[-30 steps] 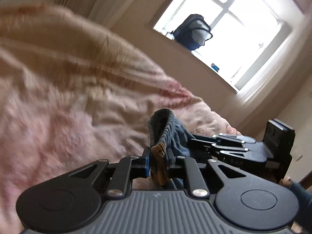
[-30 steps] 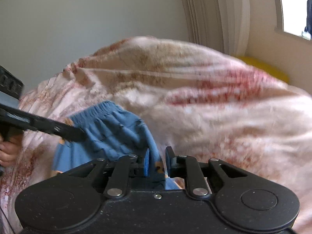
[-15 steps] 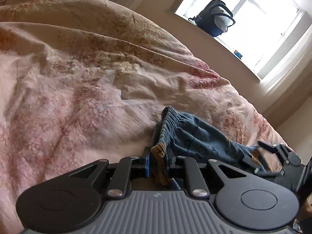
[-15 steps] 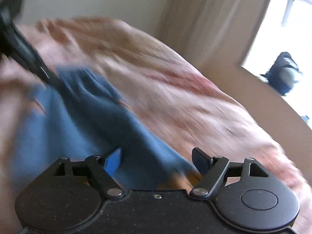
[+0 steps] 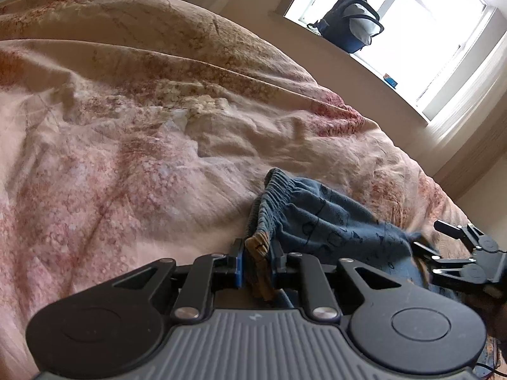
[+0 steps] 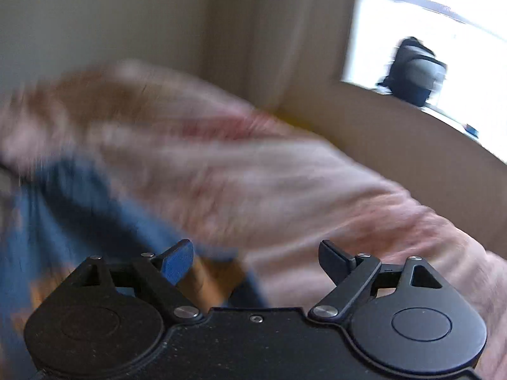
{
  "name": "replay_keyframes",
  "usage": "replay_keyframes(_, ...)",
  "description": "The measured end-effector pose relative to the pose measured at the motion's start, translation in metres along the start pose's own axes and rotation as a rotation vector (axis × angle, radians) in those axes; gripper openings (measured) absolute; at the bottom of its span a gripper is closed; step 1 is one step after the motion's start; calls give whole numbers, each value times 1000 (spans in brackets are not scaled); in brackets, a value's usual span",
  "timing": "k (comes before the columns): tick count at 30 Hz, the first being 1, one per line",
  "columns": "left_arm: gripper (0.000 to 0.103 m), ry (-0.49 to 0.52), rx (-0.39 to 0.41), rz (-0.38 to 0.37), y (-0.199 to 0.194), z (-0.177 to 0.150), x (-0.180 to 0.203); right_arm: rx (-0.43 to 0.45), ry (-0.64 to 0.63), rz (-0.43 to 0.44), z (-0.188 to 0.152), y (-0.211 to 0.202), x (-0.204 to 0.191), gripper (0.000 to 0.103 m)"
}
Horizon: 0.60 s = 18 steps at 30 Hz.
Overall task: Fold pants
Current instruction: 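Lay the pants flat on the duvet and open both grippers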
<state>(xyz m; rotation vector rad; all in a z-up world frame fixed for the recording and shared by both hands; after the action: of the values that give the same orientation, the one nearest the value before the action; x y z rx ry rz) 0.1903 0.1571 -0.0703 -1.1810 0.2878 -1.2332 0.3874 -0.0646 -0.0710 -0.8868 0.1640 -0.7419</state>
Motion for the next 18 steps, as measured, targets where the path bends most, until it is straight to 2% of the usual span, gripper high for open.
replay_keyframes(1, 17, -3, -2, 3, 1, 0, 0, -35, -51, -65, -6, 12, 1, 88)
replay_keyframes(2, 17, -4, -3, 5, 1, 0, 0, -34, -46, -102, -11, 16, 11, 95)
replay_keyframes(4, 19, 6, -3, 17, 2, 1, 0, -32, 82, -149, -13, 15, 40, 99)
replay_keyframes(5, 24, 17, 0, 27, 1, 1, 0, -24, 123, -184, -12, 11, 51, 85)
replay_keyframes(6, 28, 31, 6, 44, 0, 1, 1, -29, 139, -286, -13, 5, 63, 81)
replay_keyframes(7, 33, 55, 20, 63, -3, 2, 4, -29, 134, -338, -16, -1, 70, 82)
replay_keyframes(8, 51, 83, 59, 101, -11, 4, 7, -14, 134, -334, -18, -11, 73, 85)
replay_keyframes(9, 62, 103, 107, 146, -19, 7, 10, 6, 145, -297, -22, -23, 72, 88)
replay_keyframes(10, 83, 130, 183, 205, -32, 12, 15, 24, 152, -261, -28, -35, 68, 93)
replay_keyframes(11, 91, 155, 237, 232, -41, 16, 21, 39, 138, -236, -35, -47, 60, 96)
replay_keyframes(13, 91, 252, 291, 201, -50, 26, 45, 72, 101, -226, -51, -66, 45, 97)
replay_keyframes(16, 91, 456, 257, 166, -37, 30, 94, 81, 94, -186, -68, -84, 19, 97)
replay_keyframes(18, 90, 604, 210, 205, -14, 26, 120, 76, 121, -138, -76, -90, 2, 97)
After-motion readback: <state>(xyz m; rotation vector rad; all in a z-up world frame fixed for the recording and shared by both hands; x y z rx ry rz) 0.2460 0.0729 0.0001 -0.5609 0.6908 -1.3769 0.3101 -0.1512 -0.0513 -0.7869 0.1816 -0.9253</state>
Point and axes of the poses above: each gripper's, at about its wrist camera, not at the fingertips, and y roughly the way its jaws point, x to its right, z to its top, the point moved 8 cm from there along y, roughly the way its jaws point, and after that the axes turned 11 degrees about -x, right-handed, at the moved point
